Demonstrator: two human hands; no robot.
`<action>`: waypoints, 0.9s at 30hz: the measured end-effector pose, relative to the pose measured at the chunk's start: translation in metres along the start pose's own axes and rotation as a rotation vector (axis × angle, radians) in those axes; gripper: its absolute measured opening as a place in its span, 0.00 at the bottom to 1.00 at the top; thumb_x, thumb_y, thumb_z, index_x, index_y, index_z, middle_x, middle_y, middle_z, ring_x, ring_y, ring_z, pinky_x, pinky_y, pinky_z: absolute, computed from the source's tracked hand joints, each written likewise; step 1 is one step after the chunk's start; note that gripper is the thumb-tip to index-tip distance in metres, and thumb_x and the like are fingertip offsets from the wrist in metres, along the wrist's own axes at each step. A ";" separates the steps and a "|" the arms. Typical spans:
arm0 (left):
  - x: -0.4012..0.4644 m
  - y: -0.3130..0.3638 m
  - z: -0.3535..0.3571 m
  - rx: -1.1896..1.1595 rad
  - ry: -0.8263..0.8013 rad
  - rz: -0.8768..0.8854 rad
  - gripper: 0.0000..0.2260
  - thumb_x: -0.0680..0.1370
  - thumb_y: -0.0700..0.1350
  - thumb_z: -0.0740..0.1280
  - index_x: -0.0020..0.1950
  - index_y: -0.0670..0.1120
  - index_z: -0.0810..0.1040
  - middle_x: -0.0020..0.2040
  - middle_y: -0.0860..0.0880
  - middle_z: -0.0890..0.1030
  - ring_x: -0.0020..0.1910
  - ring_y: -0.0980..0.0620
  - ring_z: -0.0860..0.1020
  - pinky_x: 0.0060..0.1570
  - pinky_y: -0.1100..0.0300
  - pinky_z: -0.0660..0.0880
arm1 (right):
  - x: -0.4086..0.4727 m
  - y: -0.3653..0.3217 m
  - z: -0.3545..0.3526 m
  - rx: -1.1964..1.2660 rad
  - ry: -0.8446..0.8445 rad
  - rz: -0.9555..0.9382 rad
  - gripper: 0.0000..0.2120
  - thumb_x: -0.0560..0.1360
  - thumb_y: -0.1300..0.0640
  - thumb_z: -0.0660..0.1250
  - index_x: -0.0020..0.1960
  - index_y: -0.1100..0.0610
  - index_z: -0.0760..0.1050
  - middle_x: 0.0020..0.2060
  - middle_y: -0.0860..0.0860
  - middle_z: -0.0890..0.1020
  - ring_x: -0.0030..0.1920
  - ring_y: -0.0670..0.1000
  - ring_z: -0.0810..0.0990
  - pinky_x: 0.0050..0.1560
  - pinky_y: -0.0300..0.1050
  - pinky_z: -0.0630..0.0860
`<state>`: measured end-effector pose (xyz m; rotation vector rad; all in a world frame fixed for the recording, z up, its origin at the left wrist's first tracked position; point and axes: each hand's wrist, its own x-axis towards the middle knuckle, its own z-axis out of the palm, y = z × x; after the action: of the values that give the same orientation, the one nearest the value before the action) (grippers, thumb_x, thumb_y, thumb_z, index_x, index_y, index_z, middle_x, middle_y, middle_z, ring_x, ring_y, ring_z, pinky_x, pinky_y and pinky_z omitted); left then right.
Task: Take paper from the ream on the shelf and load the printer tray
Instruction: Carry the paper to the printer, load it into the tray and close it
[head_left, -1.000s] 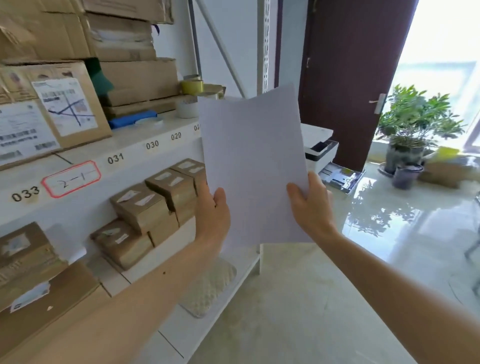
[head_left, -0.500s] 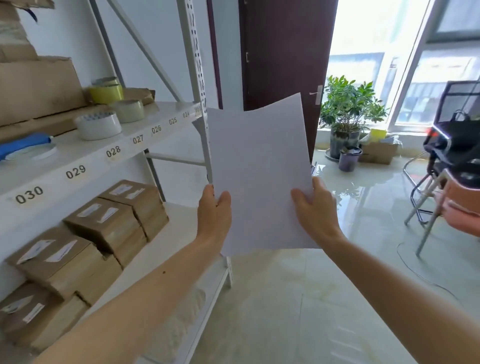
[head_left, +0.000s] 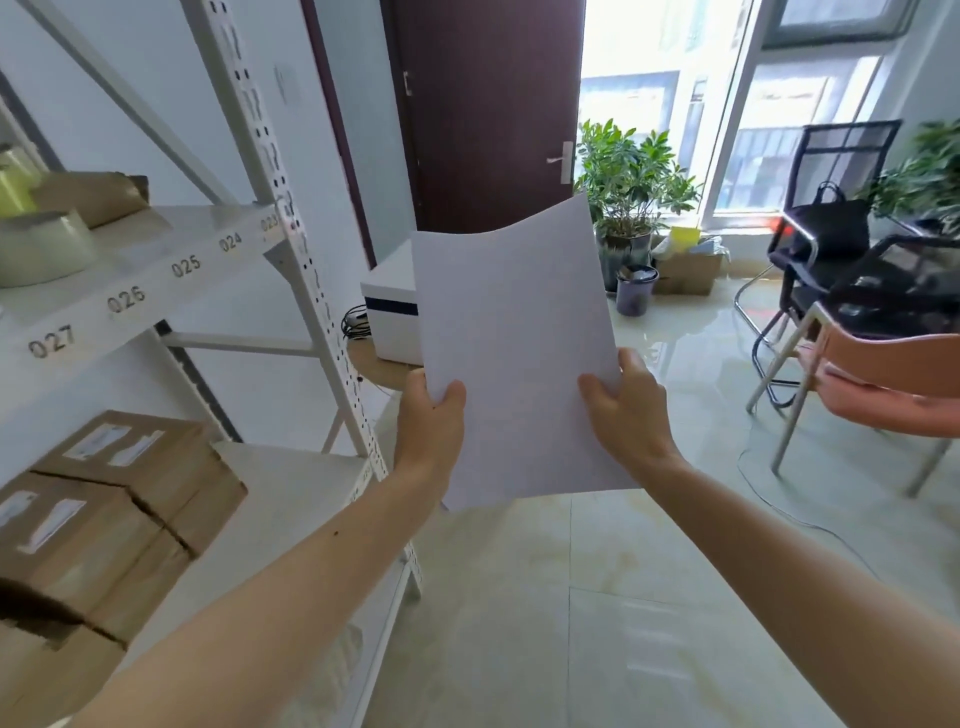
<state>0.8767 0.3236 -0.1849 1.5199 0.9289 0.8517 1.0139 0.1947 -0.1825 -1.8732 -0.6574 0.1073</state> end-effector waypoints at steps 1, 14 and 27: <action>0.009 -0.002 0.009 0.011 0.000 -0.005 0.04 0.78 0.45 0.63 0.53 0.49 0.72 0.46 0.50 0.80 0.43 0.49 0.79 0.43 0.51 0.78 | 0.011 0.005 -0.001 0.001 -0.007 0.002 0.06 0.76 0.59 0.62 0.51 0.61 0.70 0.43 0.55 0.80 0.44 0.59 0.78 0.42 0.49 0.75; 0.117 0.002 0.120 -0.019 -0.036 -0.039 0.07 0.80 0.41 0.62 0.58 0.45 0.73 0.47 0.51 0.79 0.43 0.56 0.78 0.36 0.61 0.73 | 0.162 0.059 -0.013 -0.040 -0.062 0.005 0.03 0.76 0.61 0.63 0.49 0.57 0.69 0.42 0.53 0.78 0.42 0.57 0.76 0.41 0.44 0.69; 0.268 0.001 0.184 0.023 -0.092 -0.107 0.07 0.77 0.40 0.63 0.55 0.43 0.74 0.50 0.45 0.82 0.49 0.43 0.82 0.51 0.44 0.80 | 0.305 0.085 0.029 -0.047 -0.048 0.069 0.06 0.76 0.60 0.62 0.52 0.58 0.71 0.47 0.55 0.79 0.46 0.58 0.78 0.45 0.48 0.74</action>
<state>1.1573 0.4873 -0.2003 1.5024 0.9463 0.6903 1.2929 0.3460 -0.1996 -1.9441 -0.6325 0.1838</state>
